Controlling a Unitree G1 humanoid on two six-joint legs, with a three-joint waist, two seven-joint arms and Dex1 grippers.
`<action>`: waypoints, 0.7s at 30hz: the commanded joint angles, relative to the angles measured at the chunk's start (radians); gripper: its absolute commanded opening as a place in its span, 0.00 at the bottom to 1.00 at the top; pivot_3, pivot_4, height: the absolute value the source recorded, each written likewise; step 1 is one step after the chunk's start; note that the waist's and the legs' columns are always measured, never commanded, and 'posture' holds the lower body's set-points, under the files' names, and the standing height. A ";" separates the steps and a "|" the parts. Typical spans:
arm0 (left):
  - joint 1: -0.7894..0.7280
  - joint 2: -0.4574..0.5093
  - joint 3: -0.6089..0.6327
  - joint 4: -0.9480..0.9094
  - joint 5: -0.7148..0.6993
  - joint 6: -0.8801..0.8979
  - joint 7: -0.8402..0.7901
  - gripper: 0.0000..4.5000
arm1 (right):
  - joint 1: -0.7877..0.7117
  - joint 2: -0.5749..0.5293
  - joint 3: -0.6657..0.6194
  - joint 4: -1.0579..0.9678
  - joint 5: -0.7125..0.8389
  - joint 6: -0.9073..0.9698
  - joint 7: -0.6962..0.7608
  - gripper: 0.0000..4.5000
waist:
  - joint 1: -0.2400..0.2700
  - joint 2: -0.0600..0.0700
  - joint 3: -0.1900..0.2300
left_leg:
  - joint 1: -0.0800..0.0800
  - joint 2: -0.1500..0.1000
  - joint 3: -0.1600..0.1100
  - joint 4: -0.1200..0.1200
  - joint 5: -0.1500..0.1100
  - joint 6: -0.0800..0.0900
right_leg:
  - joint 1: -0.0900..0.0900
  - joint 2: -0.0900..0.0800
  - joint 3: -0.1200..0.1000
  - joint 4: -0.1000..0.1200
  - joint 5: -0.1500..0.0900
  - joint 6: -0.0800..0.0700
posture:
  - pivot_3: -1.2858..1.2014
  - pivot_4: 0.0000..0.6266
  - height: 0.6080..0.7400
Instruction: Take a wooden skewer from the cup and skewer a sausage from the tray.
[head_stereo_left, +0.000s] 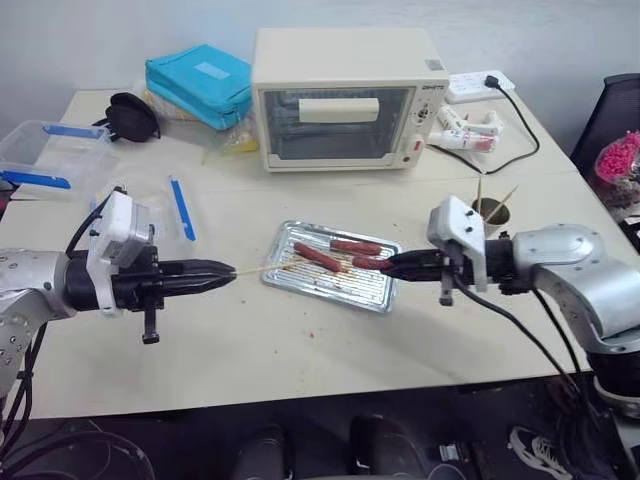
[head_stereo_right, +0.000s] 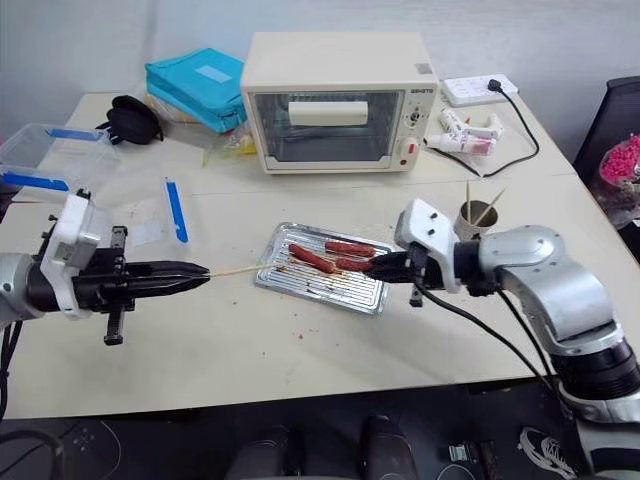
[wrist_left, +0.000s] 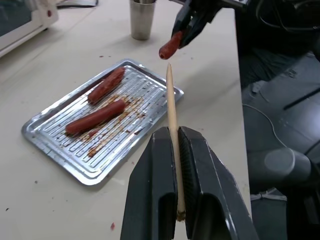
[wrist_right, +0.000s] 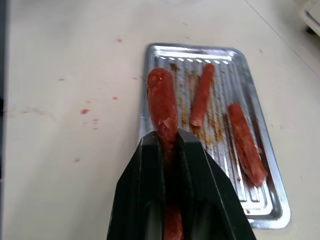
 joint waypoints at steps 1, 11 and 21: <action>-0.036 0.016 -0.028 0.008 0.012 -0.019 -0.039 0.00 | -0.025 -0.032 -0.044 0.005 0.040 -0.064 0.091 0.02 | 0.000 0.000 0.000 | 0.000 0.000 0.000 0.000 0.000 0.000 | 0.000 0.000 0.000 0.000 0.000 0.000 | 0.52 0.24 1.00; -0.121 -0.013 -0.127 0.017 0.042 -0.032 -0.059 0.00 | -0.064 -0.031 -0.040 -0.014 0.087 -0.058 0.140 0.02 | 0.004 0.000 0.000 | 0.000 0.000 0.000 0.001 0.000 0.000 | 0.000 0.000 0.000 0.001 0.000 0.000 | 0.52 0.24 1.00; -0.209 -0.048 -0.186 0.037 0.063 -0.029 -0.062 0.00 | -0.069 -0.014 -0.021 -0.078 0.127 -0.019 0.116 0.02 | 0.023 0.000 0.000 | 0.000 0.000 0.001 0.002 0.000 0.000 | 0.000 0.000 0.000 0.001 0.000 0.000 | 0.52 0.24 1.00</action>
